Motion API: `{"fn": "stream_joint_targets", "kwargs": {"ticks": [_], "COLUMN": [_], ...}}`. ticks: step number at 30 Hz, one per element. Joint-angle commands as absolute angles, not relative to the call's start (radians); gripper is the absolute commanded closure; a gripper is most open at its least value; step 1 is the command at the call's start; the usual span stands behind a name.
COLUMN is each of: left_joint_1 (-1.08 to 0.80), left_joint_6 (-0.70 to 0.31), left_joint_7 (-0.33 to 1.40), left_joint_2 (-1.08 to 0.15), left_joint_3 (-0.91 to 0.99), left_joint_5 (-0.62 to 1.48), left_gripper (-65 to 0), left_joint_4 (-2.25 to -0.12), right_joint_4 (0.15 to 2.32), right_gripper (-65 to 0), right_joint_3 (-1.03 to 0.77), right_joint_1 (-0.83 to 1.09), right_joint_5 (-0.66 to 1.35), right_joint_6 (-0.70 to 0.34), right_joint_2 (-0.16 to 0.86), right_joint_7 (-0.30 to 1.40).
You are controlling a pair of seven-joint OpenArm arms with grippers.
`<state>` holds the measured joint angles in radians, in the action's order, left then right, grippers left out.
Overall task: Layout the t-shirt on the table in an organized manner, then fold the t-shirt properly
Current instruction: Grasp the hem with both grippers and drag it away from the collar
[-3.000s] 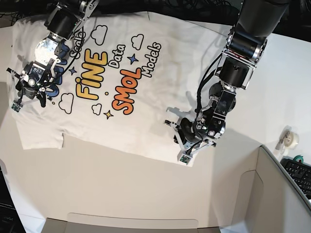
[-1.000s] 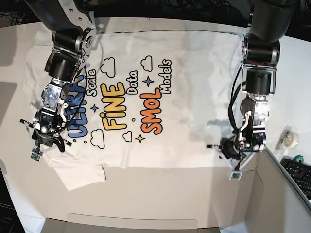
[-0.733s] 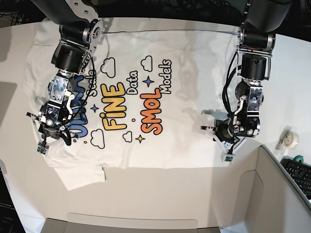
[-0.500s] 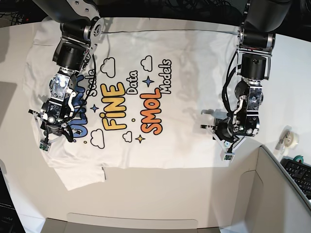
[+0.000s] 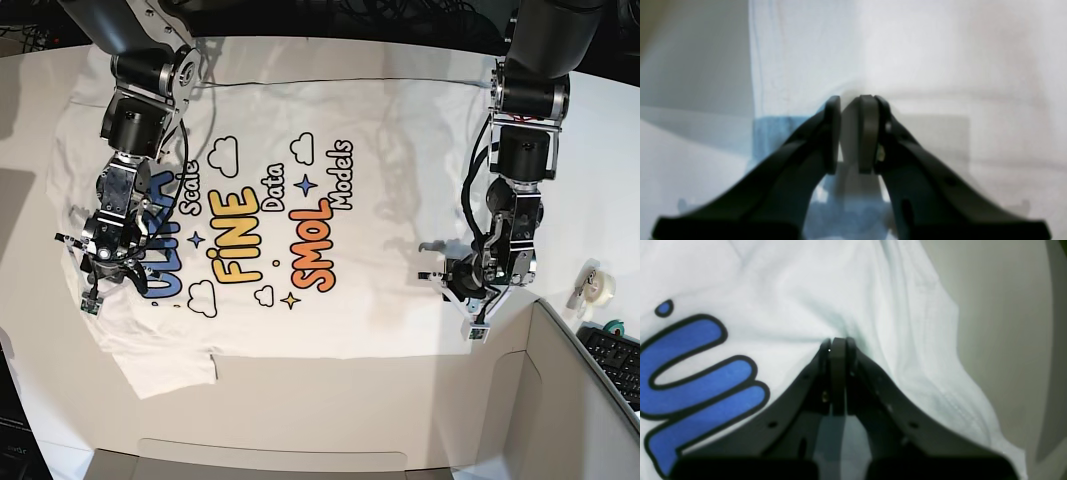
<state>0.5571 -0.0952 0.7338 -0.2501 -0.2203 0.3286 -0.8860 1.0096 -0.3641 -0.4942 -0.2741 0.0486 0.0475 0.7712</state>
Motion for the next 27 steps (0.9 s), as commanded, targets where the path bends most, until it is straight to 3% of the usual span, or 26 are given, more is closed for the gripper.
{"fn": "stream_joint_targets", "kwargs": {"ticks": [1,19,27], "left_joint_1": [0.590,0.677,0.671], "left_joint_6": [-0.087,-0.084,-0.084], "left_joint_7": [0.756,0.667,0.719], "left_joint_2": [-0.245,-0.200,-0.208], "left_joint_3": [-0.220,-0.219,-0.209], "left_joint_5": [0.320,0.323,0.326], "left_gripper": [-8.9,-9.6,-24.5], "left_joint_4": [-0.885,-0.746,-0.955], "right_joint_4": [0.990,0.920,1.044], "right_gripper": [0.0,0.0,0.0], "right_joint_3": [-0.369,-0.364,-0.369], "right_joint_1": [-0.515,-0.579,-0.579], "right_joint_5": [-0.272,-0.269,-0.268], "right_joint_6": [0.048,0.048,0.048], "right_joint_2": [0.054,0.047,0.047], "right_joint_7": [0.789,0.757,0.760]}}
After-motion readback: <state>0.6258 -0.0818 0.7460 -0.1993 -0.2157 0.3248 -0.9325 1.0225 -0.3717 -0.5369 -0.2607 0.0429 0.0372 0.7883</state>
